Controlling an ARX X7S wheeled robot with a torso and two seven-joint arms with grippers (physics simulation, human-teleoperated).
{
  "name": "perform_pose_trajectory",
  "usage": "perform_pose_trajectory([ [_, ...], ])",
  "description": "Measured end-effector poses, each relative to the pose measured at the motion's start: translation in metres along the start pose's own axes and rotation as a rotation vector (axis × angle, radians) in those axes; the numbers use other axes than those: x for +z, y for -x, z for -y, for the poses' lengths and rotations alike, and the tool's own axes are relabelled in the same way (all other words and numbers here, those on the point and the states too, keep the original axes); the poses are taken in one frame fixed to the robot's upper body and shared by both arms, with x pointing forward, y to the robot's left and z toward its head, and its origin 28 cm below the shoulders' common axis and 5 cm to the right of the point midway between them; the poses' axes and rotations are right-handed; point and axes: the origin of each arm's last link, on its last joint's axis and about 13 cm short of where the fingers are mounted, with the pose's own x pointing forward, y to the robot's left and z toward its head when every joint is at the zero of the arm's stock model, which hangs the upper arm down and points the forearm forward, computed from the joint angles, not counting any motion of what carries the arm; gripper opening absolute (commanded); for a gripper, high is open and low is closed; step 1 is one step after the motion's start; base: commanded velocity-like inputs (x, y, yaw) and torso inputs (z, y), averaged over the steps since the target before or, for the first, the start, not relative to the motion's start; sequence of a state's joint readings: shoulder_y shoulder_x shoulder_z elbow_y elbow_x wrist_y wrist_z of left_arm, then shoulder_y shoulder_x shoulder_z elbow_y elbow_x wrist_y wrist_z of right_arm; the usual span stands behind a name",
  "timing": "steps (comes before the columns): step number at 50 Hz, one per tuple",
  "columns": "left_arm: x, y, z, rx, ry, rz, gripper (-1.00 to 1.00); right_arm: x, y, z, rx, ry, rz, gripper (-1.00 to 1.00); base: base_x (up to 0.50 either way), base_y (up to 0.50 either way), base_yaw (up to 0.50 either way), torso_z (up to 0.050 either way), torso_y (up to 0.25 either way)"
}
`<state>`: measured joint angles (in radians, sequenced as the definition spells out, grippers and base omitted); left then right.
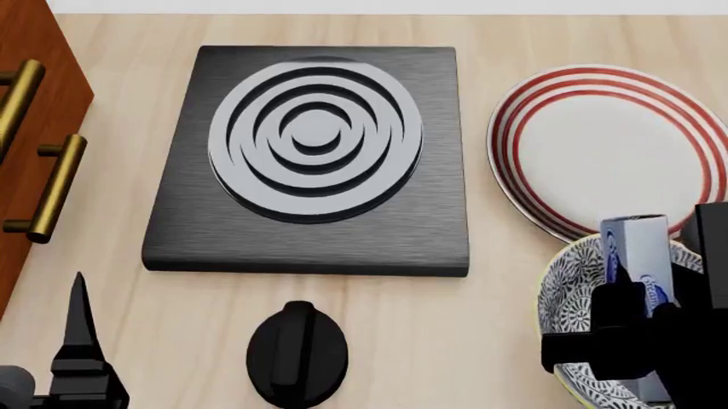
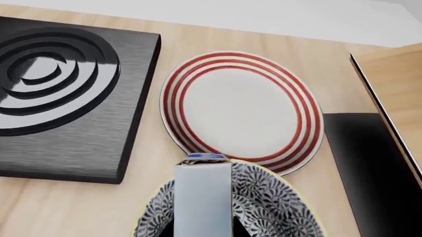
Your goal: Pick up the cream cheese and put it in the bowl.
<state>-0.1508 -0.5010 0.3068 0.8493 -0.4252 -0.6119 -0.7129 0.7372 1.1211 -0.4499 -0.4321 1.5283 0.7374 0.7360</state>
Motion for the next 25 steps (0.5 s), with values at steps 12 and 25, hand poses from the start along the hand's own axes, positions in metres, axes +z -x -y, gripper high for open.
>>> perform_pose_trajectory([
  [12,0.0,-0.0001,0.0001,-0.001,0.002,0.0,1.0,-0.0015,-0.0042,0.0015,-0.008,0.0,-0.006,-1.0,0.0,0.0,0.0,0.0,0.0],
  [25,0.0004,-0.0002,0.0001,-0.001,0.002,0.0,1.0,-0.0022,-0.0075,0.0034,-0.015,-0.006,-0.008,-1.0,0.0,0.0,0.0,0.0,0.001],
])
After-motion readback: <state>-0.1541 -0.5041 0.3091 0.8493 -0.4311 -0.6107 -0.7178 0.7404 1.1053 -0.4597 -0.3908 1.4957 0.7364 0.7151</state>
